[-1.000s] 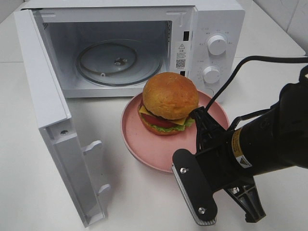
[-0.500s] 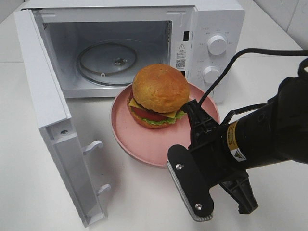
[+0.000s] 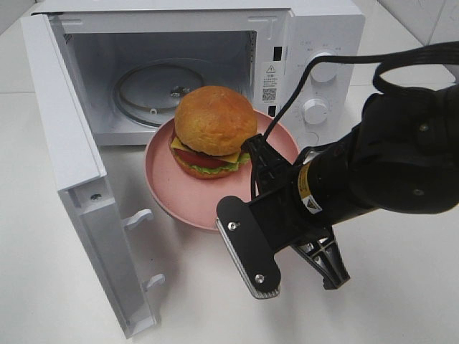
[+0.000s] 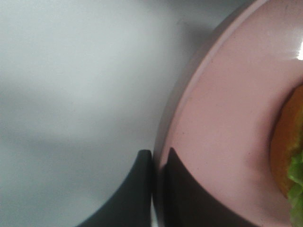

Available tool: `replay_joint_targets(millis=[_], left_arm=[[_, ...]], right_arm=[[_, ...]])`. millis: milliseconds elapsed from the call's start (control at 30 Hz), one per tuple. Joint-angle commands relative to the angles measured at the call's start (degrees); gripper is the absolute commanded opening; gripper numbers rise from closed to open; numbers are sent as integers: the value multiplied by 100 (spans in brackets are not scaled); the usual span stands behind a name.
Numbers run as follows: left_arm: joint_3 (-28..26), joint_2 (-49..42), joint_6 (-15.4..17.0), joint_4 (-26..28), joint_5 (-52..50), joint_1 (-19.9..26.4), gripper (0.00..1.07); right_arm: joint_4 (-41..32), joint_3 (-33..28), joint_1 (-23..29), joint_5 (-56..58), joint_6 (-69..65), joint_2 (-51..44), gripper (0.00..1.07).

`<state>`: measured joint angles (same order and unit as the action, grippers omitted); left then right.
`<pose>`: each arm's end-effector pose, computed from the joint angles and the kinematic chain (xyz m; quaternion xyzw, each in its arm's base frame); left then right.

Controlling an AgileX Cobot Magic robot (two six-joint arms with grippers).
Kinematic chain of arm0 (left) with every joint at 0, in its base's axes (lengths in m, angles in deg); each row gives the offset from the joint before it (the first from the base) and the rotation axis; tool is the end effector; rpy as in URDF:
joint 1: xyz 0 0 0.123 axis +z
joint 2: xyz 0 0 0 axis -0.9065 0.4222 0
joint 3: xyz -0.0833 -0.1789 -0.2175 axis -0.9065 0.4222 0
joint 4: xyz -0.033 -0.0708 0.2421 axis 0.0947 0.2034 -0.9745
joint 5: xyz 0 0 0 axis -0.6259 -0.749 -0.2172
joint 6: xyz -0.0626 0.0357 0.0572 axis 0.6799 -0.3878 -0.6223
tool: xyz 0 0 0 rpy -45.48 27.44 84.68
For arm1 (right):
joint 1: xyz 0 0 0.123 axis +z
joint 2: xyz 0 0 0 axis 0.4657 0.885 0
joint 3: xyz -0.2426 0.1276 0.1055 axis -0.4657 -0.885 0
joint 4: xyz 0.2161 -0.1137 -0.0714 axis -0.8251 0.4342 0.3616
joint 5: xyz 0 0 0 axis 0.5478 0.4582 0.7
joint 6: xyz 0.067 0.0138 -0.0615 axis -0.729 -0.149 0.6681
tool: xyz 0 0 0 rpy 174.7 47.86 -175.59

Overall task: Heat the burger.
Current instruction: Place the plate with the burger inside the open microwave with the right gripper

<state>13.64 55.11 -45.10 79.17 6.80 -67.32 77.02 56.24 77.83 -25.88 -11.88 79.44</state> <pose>-0.0118 -0.0047 0.2803 0.0721 0.8459 -0.0095 0.5284 0.2008 0.2244 0.1742 -0.8633 0.4077 -0.1280 0.2684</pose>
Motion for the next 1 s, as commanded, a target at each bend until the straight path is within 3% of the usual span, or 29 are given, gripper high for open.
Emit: replay_joint_targets(millis=[33,267,500,1000], left_arm=[[11,-120,-11,40,-80,11,0],[11,-120,-11,40,-80,11,0],[11,-120,-11,40,-80,11,0],[11,-120,-11,40,-80,11,0]], right_arm=[[-57,241,-11,-241,286,46,0],[-1358,710,-17,-195,1564,424,0],[-1948,1094,-103,86,2240,647,0],[-3541,1770,-842,602,3936,647,0]])
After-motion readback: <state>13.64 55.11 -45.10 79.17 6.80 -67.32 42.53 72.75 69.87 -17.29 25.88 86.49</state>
